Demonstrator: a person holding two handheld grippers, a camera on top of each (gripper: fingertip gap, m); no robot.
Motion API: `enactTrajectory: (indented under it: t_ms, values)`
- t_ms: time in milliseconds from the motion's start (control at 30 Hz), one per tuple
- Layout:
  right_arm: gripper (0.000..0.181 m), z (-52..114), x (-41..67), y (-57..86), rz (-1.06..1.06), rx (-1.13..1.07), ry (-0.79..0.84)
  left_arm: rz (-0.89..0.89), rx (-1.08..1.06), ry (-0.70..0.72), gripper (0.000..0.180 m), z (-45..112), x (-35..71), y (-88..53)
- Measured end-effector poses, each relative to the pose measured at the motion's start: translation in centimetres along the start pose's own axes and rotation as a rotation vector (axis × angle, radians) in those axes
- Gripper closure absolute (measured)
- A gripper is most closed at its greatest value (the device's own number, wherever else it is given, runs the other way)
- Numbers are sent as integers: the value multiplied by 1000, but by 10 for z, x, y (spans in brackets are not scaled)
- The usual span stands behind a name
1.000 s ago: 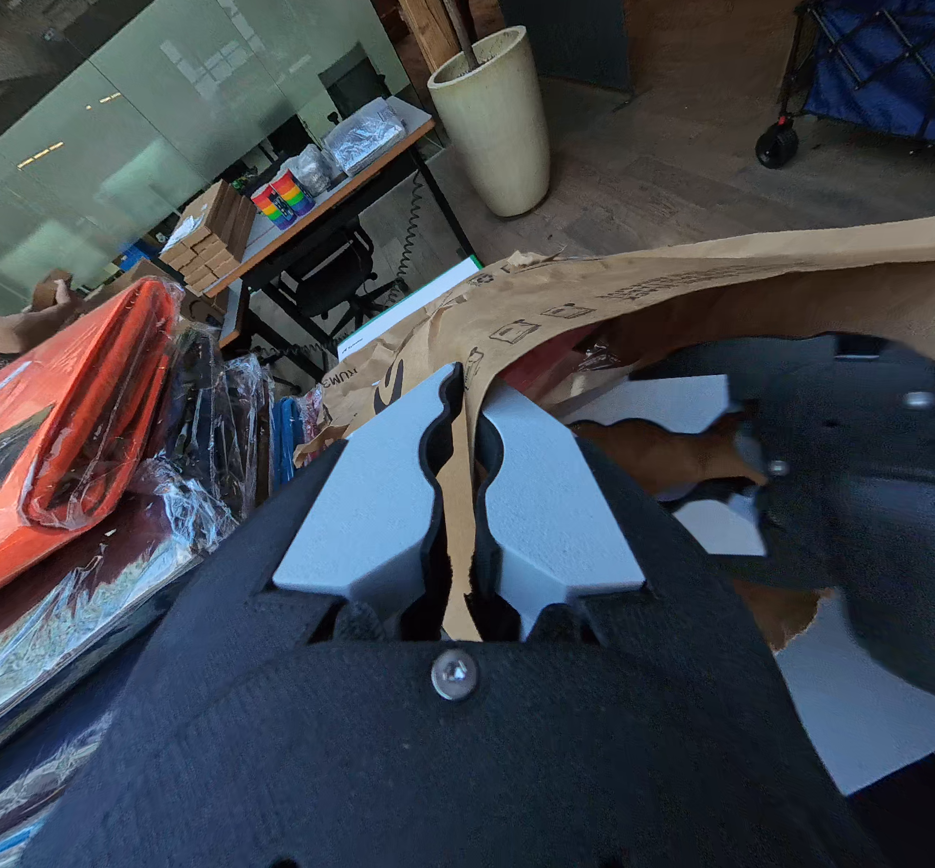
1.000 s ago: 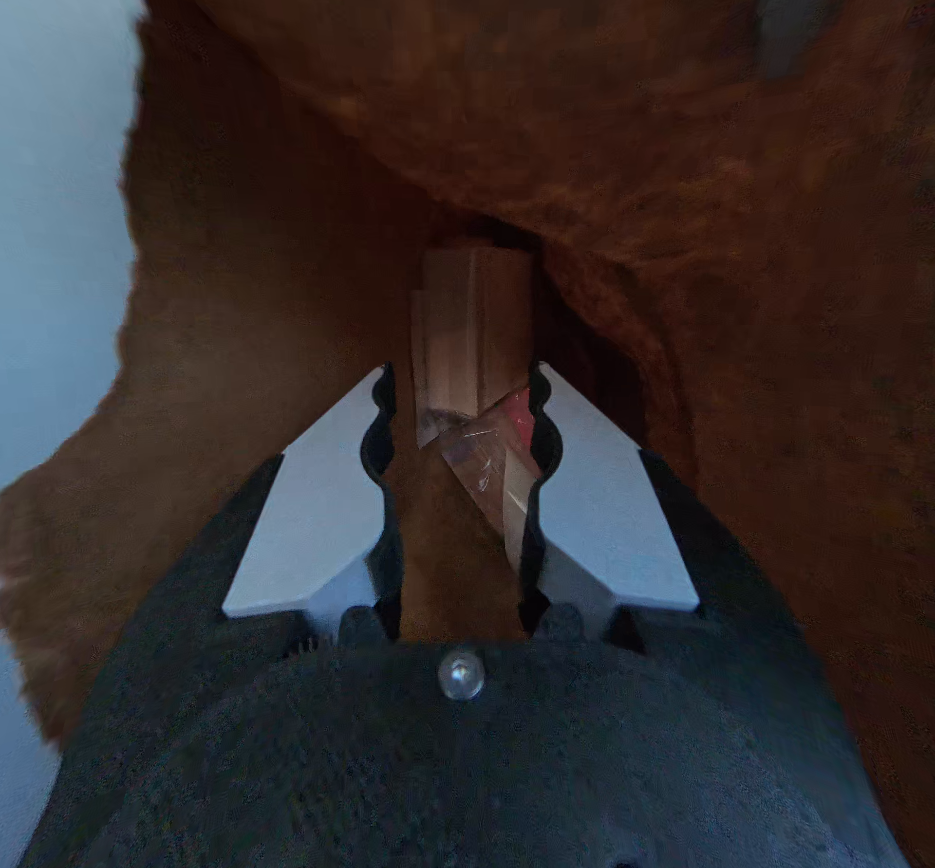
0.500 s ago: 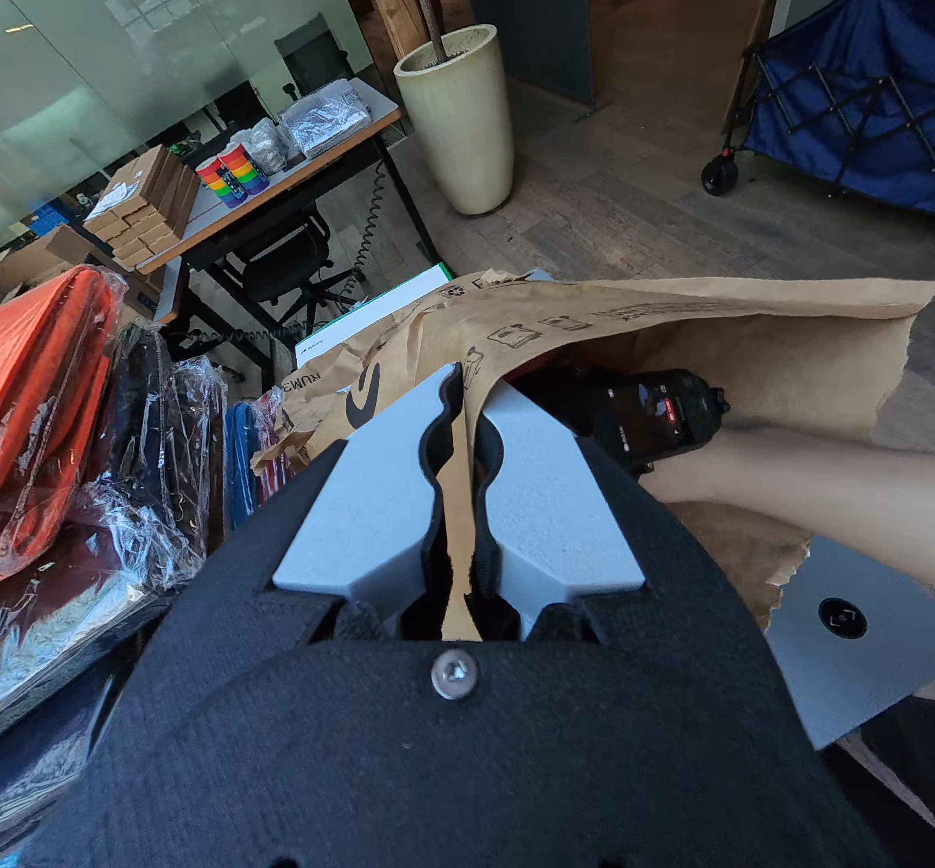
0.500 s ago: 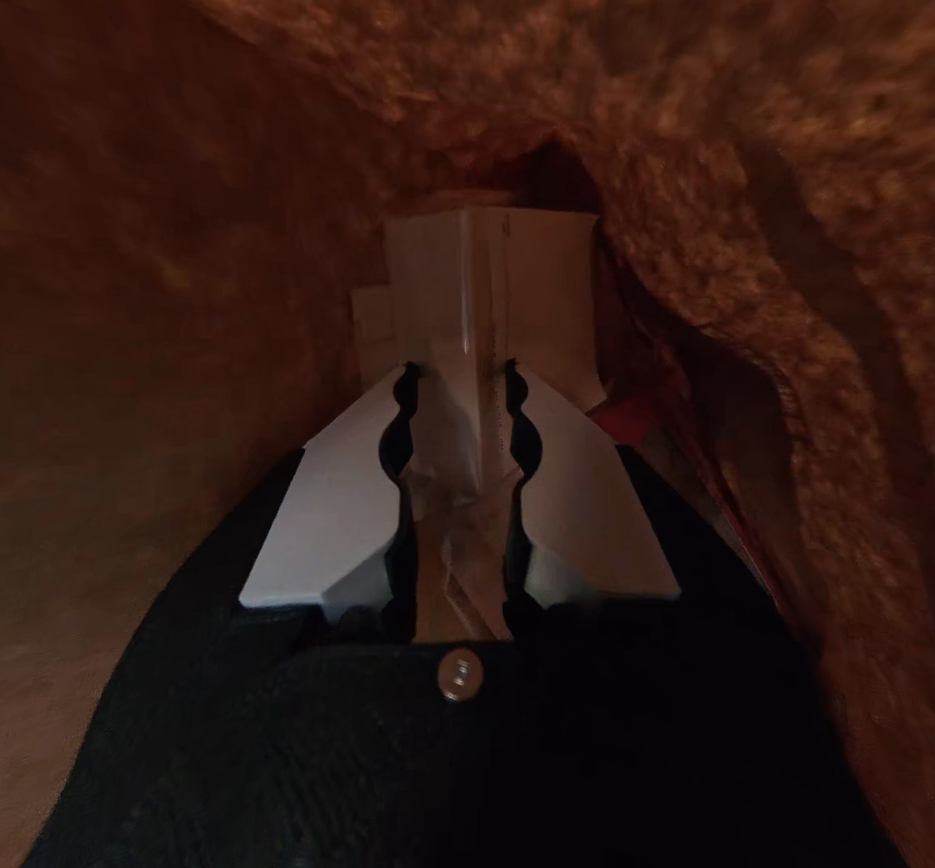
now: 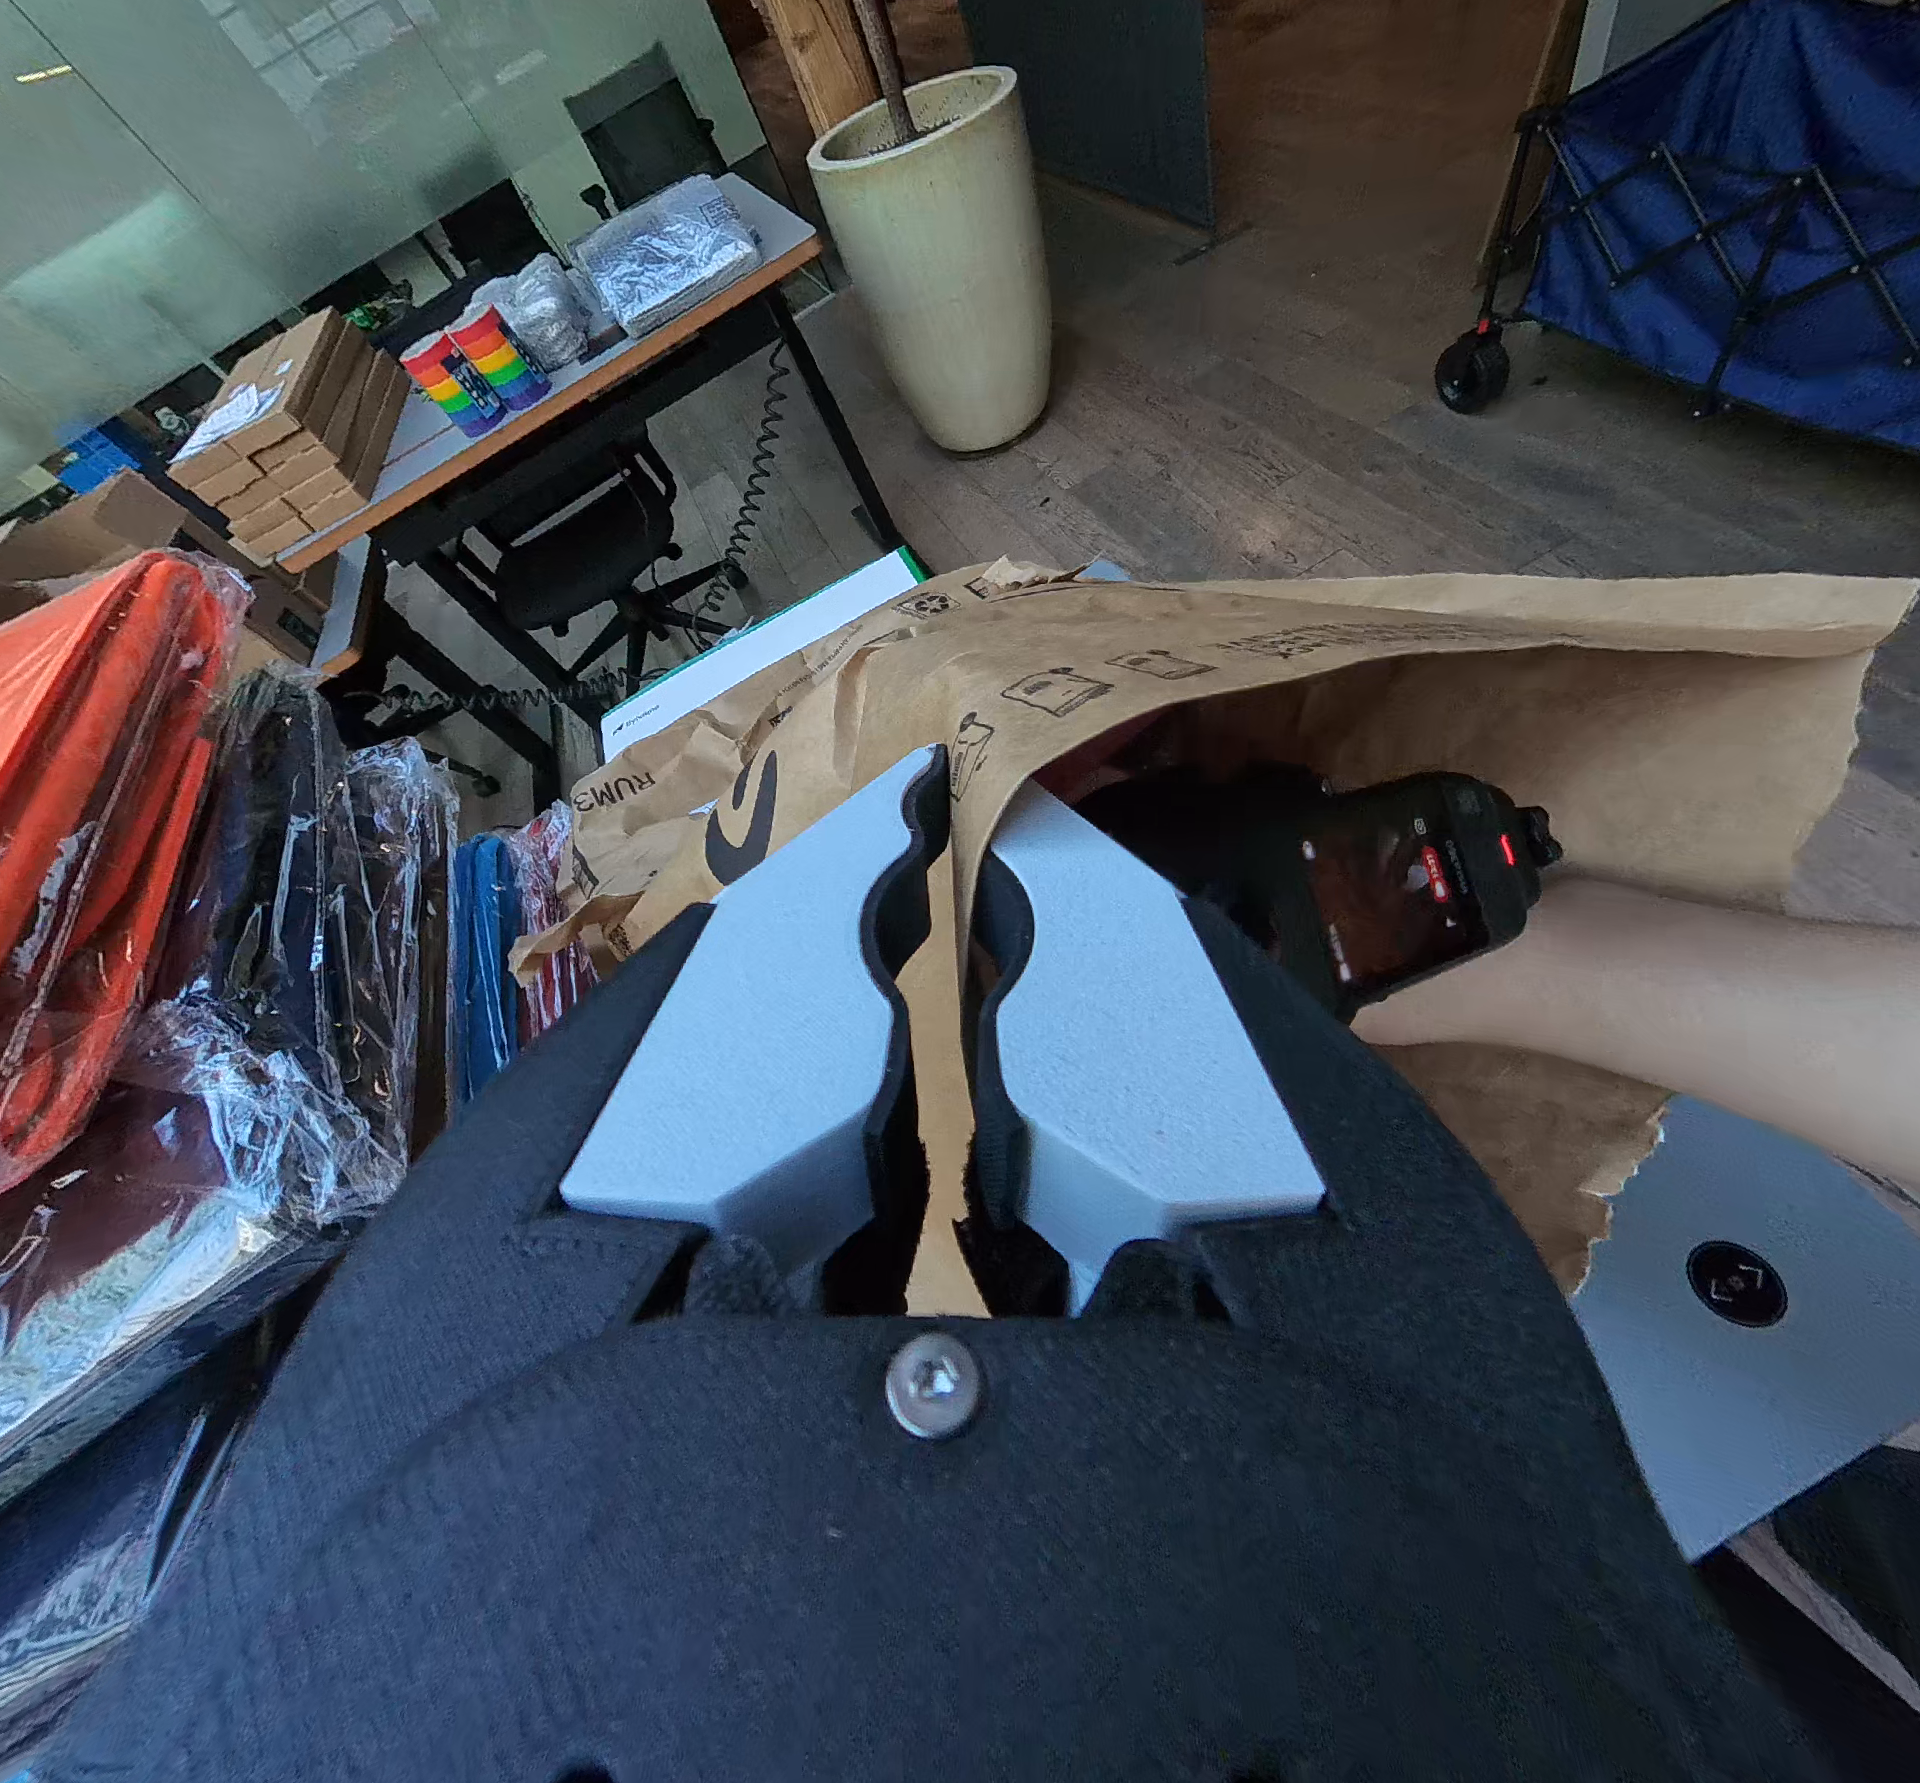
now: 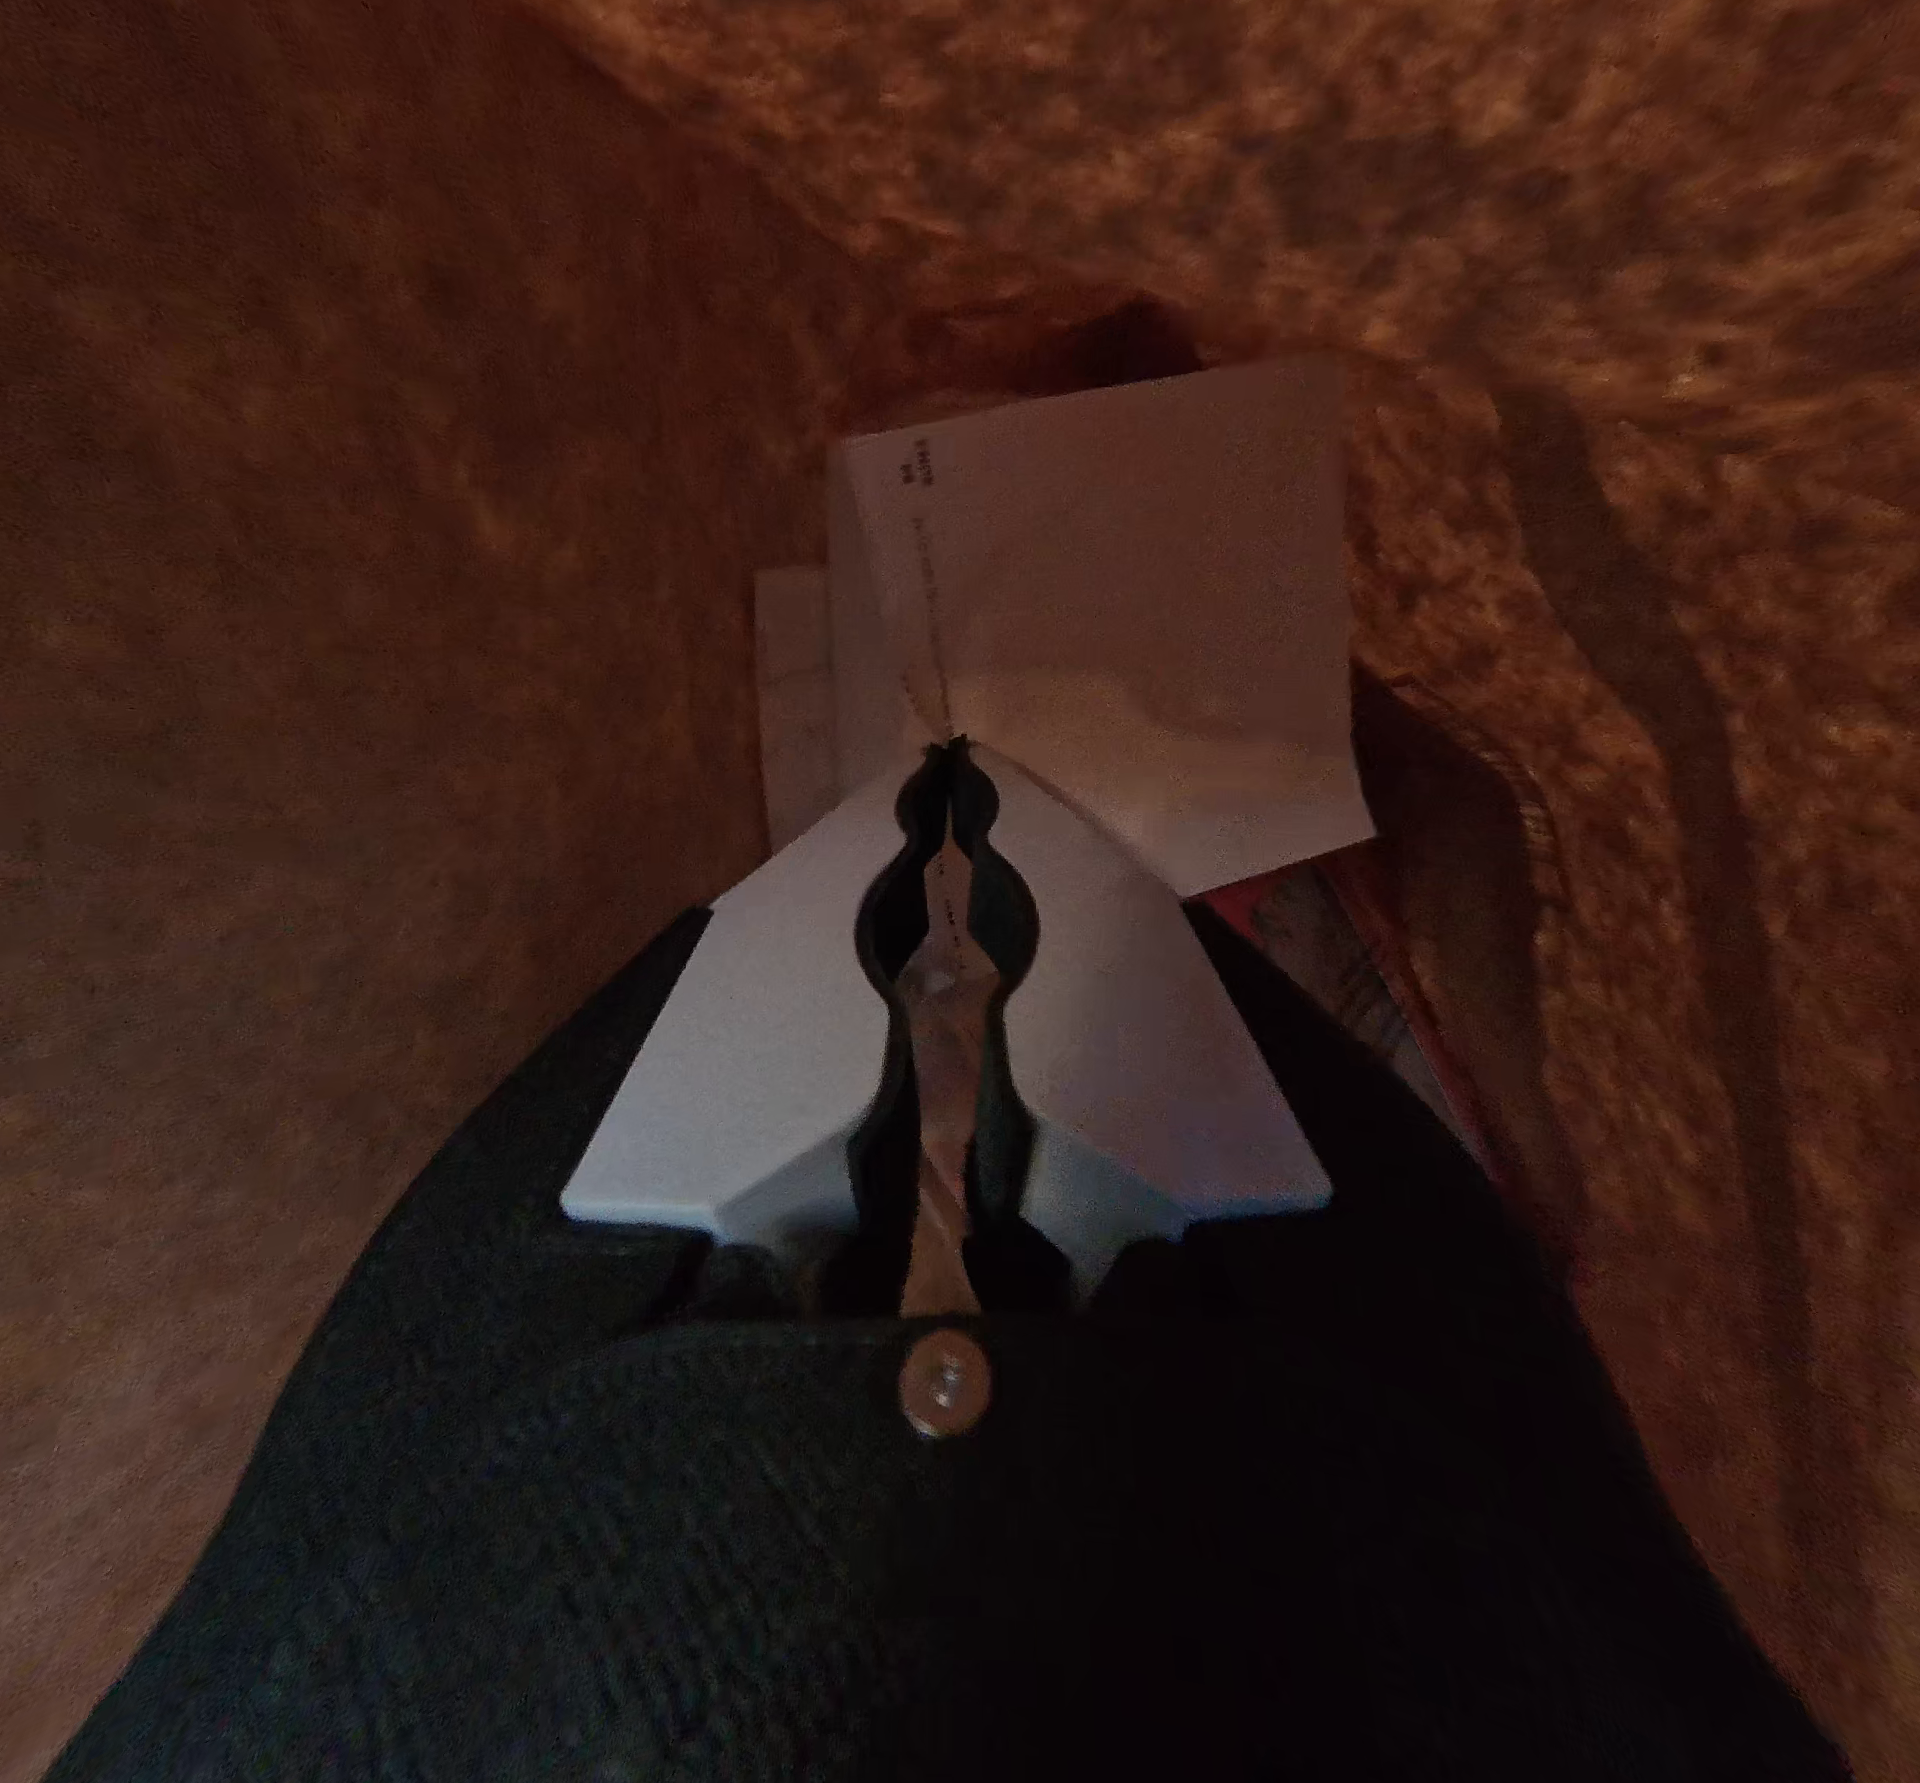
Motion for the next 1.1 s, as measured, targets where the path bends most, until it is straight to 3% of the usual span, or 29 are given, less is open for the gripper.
enactTrajectory:
  t_ms: [333, 667, 933, 1100]
  values:
    - [181, -59, 19, -10, -65, -128, 27, 11, -12, -9, 180, -1, -2, -2]
    - [181, -136, 40, -44, 246, 92, 89, 27, -48, -35, 180, 0, -2, -5]
    - [181, -244, 60, -25, 596, 312, 315, 11, -55, -34, 180, -7, -26, -20]
    - [181, -260, 61, -27, 613, 387, 388, -15, 17, -52, 180, -20, -66, -43]
Point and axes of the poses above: each gripper's, where its closed fingertips meet, z out along the fingers, x out of its top, y = z × x across the jaws, the point moved 1 cm from there along -z, back along the fingers, and after that the axes turned 4 degrees about z, right-handed, at the moved point
